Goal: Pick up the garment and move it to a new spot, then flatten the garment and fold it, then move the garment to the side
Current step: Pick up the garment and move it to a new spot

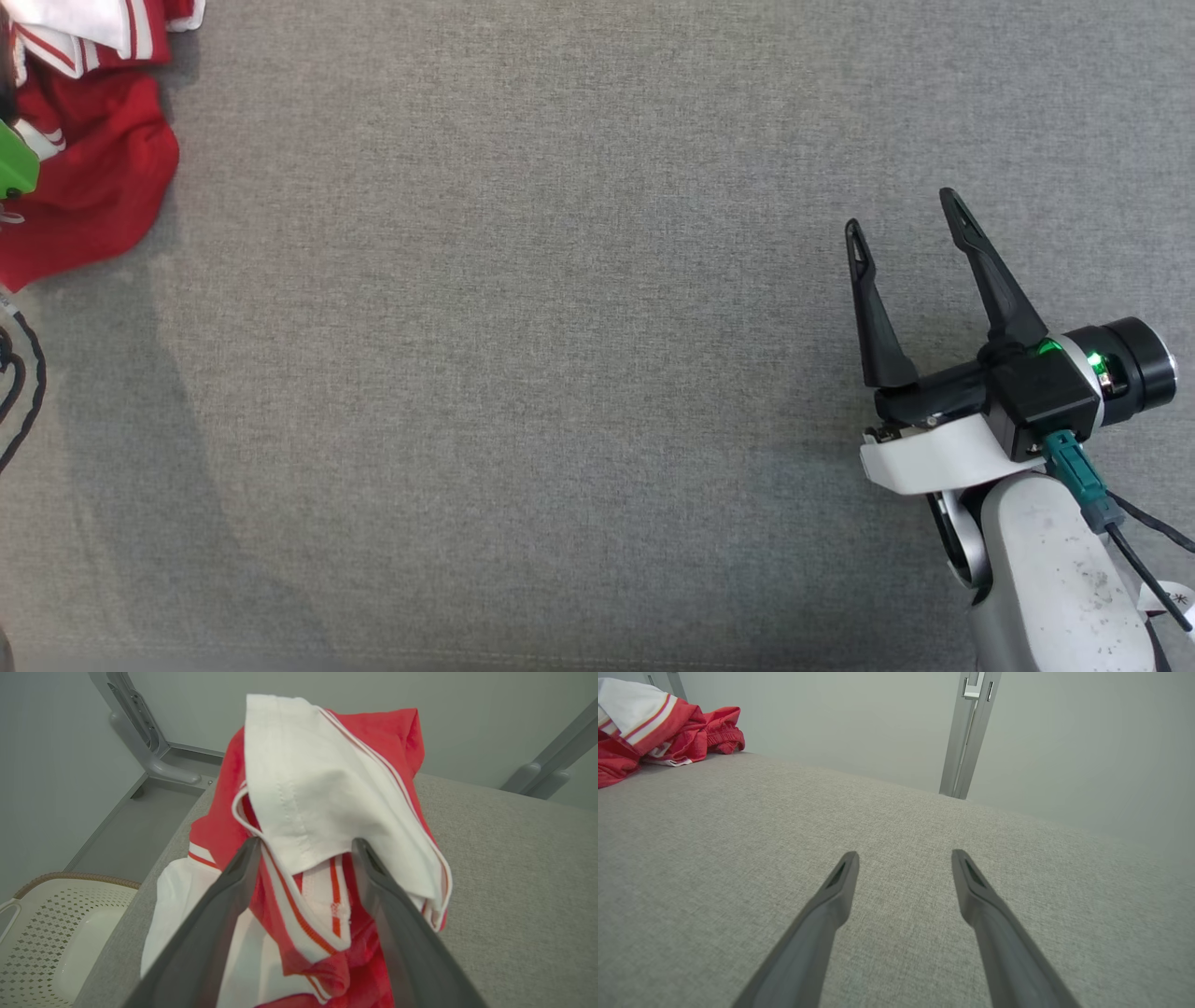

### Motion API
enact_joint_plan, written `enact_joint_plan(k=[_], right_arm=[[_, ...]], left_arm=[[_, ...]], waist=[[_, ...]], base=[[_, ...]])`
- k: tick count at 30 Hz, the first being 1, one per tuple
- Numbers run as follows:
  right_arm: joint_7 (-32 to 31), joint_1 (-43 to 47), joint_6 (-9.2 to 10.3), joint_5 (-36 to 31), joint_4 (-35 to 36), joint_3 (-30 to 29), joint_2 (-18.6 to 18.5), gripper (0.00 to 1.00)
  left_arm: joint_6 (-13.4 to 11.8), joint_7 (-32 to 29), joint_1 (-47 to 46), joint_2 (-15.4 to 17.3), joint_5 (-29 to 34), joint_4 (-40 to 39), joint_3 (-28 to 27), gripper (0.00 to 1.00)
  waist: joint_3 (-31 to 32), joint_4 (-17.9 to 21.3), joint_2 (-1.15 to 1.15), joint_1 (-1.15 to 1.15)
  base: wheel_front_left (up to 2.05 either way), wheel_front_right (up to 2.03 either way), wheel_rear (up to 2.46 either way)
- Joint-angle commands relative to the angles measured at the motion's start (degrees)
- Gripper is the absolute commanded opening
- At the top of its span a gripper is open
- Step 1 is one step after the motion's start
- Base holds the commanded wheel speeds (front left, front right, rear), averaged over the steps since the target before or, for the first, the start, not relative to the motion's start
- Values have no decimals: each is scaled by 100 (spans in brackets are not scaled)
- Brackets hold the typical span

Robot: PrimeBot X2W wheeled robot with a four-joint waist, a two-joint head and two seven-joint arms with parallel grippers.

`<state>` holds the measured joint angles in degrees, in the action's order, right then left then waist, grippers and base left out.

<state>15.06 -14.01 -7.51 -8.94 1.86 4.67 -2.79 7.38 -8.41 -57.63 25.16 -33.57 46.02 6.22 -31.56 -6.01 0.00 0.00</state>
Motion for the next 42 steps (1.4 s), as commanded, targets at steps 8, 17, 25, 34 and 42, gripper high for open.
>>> enact_joint_plan(k=[8,17,25,34,42], right_arm=[[18,0,4,64,26,7,-18,100],[18,-9,4,184,-64,-28,-18,100],[18,56,4,306,-146,-1,-19,100],[18,107,4,346,-178,-144,-18,100],[18,230,4,446,-174,-363,-18,100]], left_arm=[[10,155,-173,90,-231,225,178,0],[10,363,-252,219,-302,384,339,0],[11,295,-262,351,-437,179,647,0],[11,890,13,152,-506,-65,849,16],[-11,2050,580,-282,-215,-401,1181,100]], waist=[[-27,142,0,0],[206,129,0,0],[514,55,0,0],[815,-8,0,0],[1197,-75,0,0]], base=[[0,0,0],[0,0,0],[0,0,0],[0,0,0],[0,0,0]])
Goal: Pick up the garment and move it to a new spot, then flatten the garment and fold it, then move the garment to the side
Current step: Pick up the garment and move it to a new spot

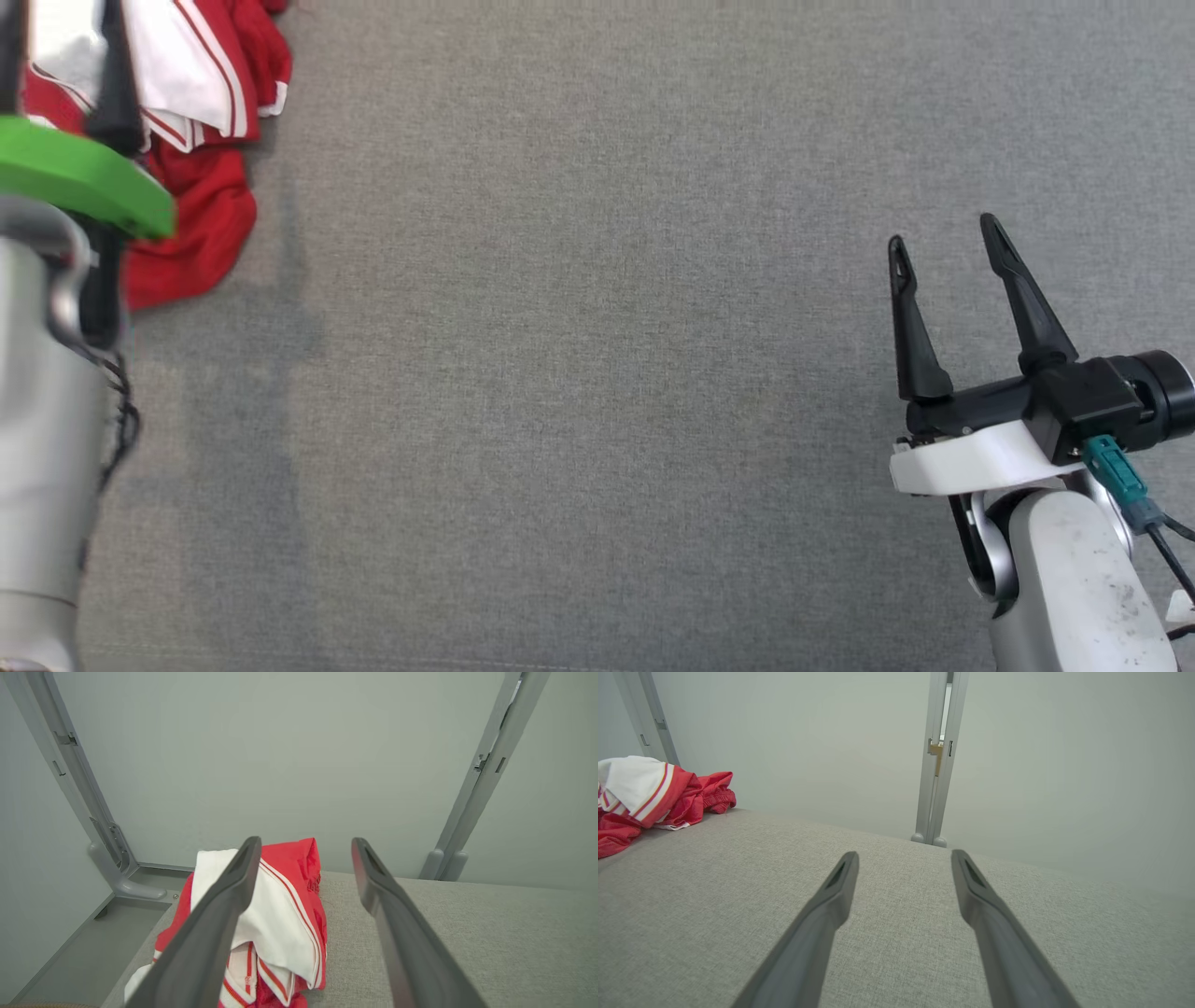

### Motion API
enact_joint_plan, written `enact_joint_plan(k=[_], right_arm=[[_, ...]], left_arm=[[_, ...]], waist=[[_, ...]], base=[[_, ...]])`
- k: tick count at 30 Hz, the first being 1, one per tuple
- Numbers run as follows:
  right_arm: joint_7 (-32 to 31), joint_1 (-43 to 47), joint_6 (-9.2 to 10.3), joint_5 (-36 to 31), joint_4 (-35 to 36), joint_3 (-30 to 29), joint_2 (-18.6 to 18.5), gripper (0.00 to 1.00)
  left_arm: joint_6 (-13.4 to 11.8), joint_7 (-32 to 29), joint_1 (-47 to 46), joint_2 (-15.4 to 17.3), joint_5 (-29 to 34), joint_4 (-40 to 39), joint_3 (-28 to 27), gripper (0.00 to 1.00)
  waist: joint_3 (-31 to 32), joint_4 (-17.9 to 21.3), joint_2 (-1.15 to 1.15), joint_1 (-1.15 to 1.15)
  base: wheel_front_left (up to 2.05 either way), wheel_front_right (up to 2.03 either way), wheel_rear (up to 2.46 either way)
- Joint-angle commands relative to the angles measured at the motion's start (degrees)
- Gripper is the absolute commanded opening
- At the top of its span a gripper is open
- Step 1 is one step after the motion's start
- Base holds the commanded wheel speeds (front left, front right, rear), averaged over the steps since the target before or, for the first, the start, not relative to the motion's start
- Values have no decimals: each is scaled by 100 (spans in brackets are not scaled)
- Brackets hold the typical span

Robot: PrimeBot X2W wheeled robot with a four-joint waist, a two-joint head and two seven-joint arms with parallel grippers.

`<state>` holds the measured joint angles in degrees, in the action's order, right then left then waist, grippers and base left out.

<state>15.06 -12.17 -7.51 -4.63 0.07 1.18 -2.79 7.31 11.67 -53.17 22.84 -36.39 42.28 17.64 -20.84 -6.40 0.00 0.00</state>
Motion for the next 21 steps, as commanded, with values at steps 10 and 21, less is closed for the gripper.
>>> enact_joint_plan(k=[10,21], right_arm=[[18,425,4,284,-73,-273,-17,100],[18,930,4,606,-203,-304,-18,100]], left_arm=[[-198,355,1845,-947,576,-1043,40,100],[-373,349,3892,-1776,1103,-2187,-677,100]], waist=[[853,-90,0,0],[1549,97,0,0]], base=[[0,0,0],[0,0,0]])
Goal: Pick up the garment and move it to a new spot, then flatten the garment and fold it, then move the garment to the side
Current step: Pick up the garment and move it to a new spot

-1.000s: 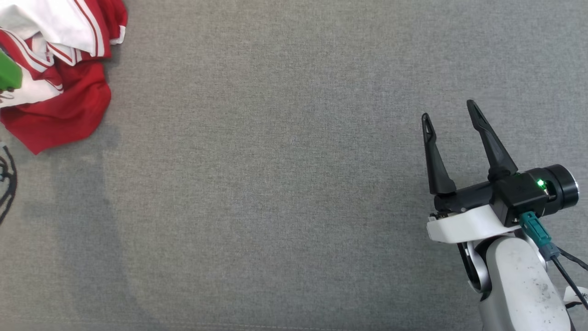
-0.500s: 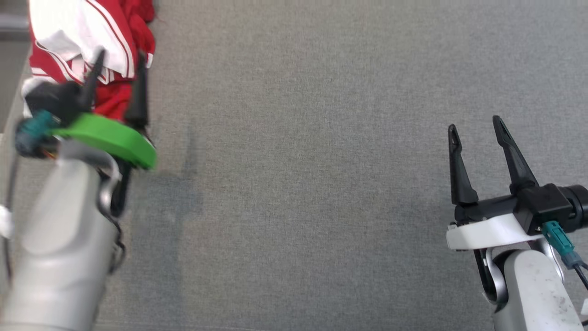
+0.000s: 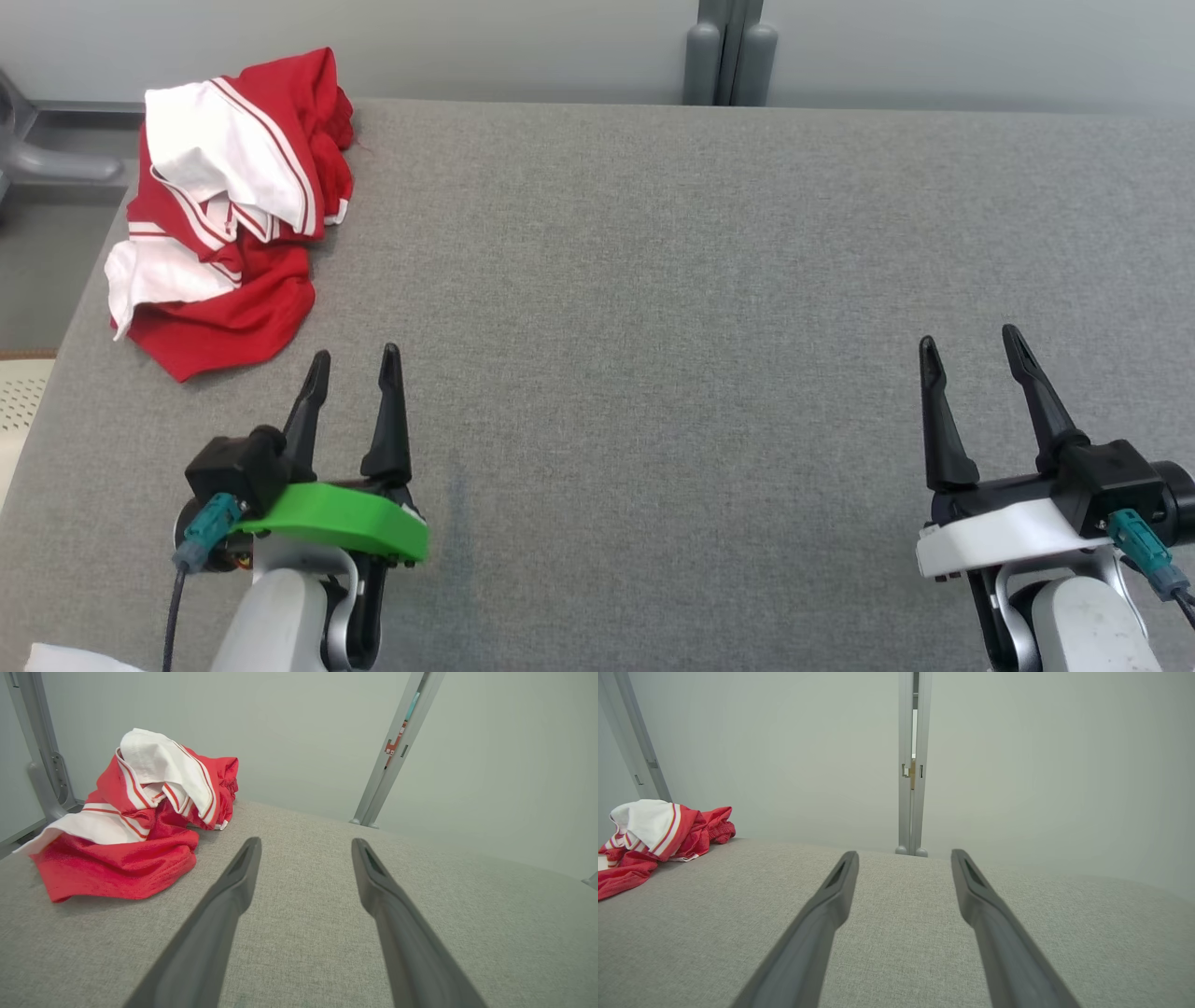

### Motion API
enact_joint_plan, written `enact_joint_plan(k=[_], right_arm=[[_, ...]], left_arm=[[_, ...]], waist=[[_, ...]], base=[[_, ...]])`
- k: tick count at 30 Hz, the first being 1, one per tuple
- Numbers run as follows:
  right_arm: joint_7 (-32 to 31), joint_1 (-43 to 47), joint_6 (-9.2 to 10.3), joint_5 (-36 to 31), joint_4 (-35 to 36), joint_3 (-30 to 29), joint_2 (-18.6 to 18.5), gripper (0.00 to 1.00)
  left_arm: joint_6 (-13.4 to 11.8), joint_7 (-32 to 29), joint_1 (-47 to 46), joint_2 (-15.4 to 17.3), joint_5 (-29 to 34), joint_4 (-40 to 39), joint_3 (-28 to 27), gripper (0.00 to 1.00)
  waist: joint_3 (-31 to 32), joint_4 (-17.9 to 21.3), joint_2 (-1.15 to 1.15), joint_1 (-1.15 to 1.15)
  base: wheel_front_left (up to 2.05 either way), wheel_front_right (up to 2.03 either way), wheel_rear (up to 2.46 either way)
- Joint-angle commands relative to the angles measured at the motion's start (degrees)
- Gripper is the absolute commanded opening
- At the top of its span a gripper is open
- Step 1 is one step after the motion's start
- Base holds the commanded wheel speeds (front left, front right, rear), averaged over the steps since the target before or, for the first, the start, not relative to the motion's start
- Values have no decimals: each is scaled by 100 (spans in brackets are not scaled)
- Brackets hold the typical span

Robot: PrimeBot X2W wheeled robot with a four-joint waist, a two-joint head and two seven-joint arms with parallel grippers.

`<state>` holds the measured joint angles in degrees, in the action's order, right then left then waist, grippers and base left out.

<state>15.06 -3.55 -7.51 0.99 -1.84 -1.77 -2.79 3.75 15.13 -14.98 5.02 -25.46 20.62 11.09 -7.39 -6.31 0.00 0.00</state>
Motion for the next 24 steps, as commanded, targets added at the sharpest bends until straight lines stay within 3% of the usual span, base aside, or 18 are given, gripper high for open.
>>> enact_joint_plan(k=[1,7,17,24], right_arm=[[18,125,4,64,-20,-17,-17,100],[18,312,4,181,-82,25,-19,100],[18,281,4,190,-93,35,-18,100],[18,286,4,121,-41,-19,-17,100]], left_arm=[[-12,3,207,-45,83,-100,-45,100],[-65,3,720,-182,287,-339,-160,100],[-31,3,792,-209,402,-334,-216,100],[-130,3,700,-206,495,-424,-459,100]], waist=[[245,97,0,0],[380,207,0,0],[402,270,0,0],[367,70,0,0]], base=[[0,0,0],[0,0,0],[0,0,0],[0,0,0]])
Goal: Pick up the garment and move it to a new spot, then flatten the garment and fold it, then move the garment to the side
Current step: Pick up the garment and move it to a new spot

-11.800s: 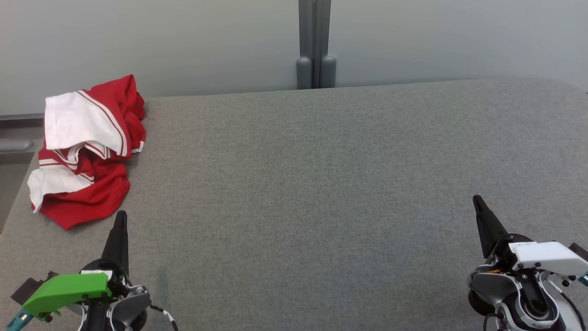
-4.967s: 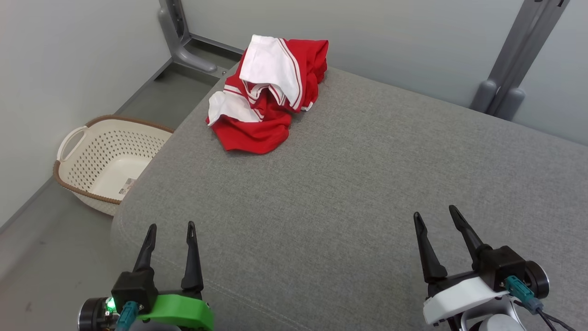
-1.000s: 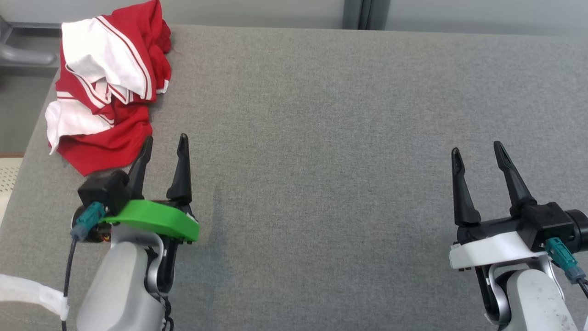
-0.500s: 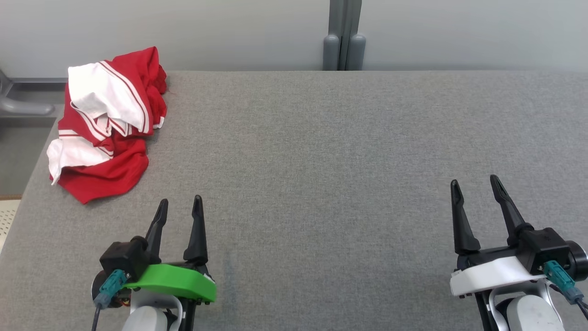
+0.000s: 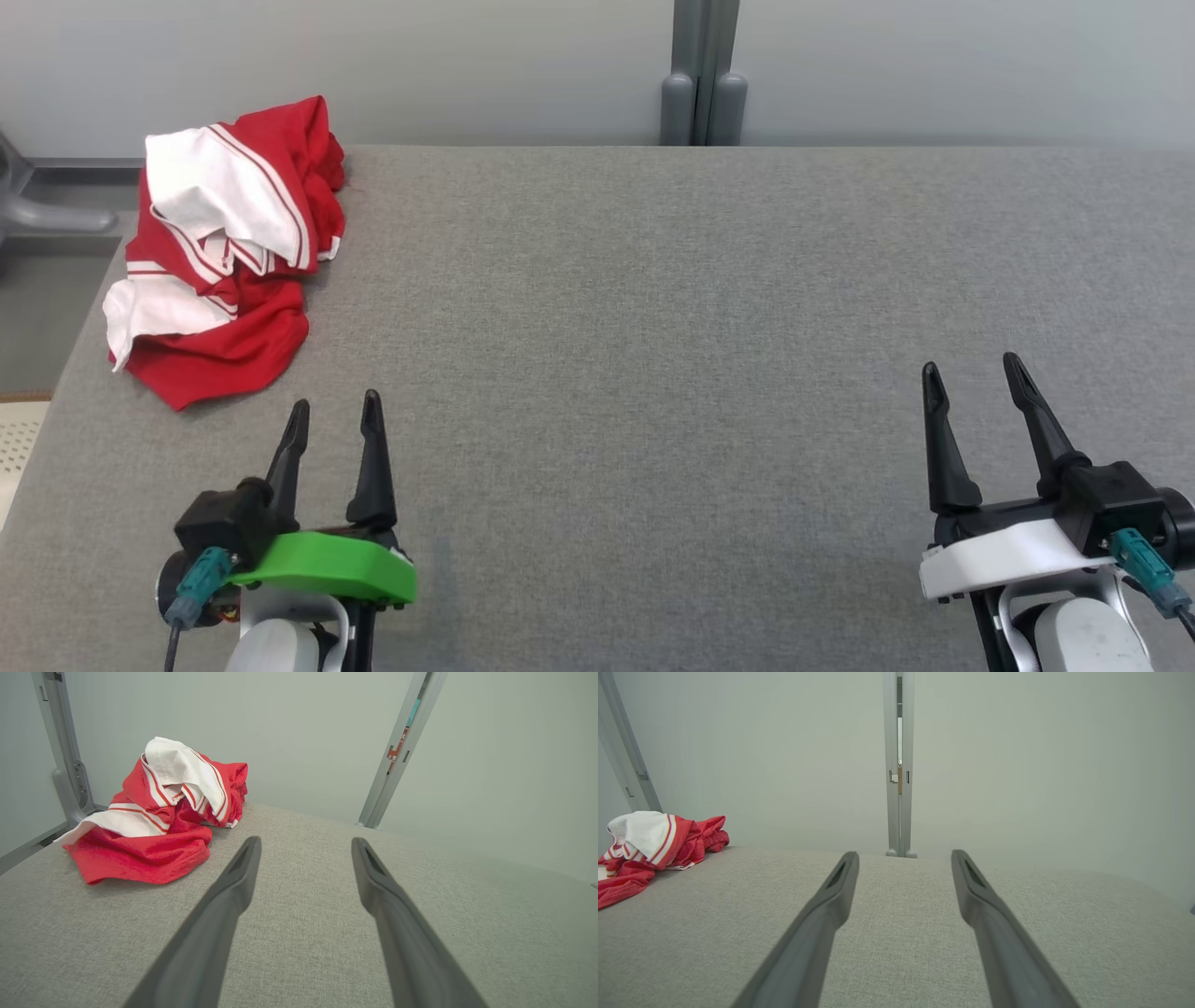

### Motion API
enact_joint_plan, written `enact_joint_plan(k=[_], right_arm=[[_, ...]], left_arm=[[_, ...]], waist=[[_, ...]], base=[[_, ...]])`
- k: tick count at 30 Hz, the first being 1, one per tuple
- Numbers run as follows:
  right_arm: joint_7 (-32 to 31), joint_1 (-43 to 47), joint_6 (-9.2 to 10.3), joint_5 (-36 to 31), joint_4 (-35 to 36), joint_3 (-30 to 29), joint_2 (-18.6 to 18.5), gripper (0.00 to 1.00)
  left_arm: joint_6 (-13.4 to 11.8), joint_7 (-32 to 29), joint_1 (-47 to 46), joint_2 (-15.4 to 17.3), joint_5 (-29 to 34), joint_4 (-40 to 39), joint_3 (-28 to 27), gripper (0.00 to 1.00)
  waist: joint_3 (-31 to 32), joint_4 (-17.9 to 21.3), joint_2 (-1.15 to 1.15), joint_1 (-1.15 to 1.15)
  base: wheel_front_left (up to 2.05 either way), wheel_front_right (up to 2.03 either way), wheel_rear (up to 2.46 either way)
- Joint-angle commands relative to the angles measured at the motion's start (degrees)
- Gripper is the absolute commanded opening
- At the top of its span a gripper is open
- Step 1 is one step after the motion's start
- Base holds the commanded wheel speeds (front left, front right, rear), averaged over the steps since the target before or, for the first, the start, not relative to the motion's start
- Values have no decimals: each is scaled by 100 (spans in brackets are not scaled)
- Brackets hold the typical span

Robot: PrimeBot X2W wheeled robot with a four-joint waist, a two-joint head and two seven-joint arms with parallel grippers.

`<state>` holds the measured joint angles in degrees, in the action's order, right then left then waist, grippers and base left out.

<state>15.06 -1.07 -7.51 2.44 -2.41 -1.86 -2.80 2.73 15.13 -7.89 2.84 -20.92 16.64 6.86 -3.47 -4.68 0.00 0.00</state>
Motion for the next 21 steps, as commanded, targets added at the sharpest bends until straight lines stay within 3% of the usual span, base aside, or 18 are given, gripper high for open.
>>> enact_joint_plan(k=[1,11,21], right_arm=[[18,23,4,-45,27,-12,-17,100],[18,-281,4,-205,103,76,-17,100],[18,-381,4,-239,32,344,-19,100]], left_arm=[[-37,4,-30,13,64,-46,-101,100],[-42,3,-22,42,210,-248,-784,100],[14,3,190,11,203,-343,-984,100]], waist=[[-34,-148,0,0],[-195,-1211,0,0],[-253,-2046,0,0]], base=[[0,0,0],[0,0,0],[0,0,0]])
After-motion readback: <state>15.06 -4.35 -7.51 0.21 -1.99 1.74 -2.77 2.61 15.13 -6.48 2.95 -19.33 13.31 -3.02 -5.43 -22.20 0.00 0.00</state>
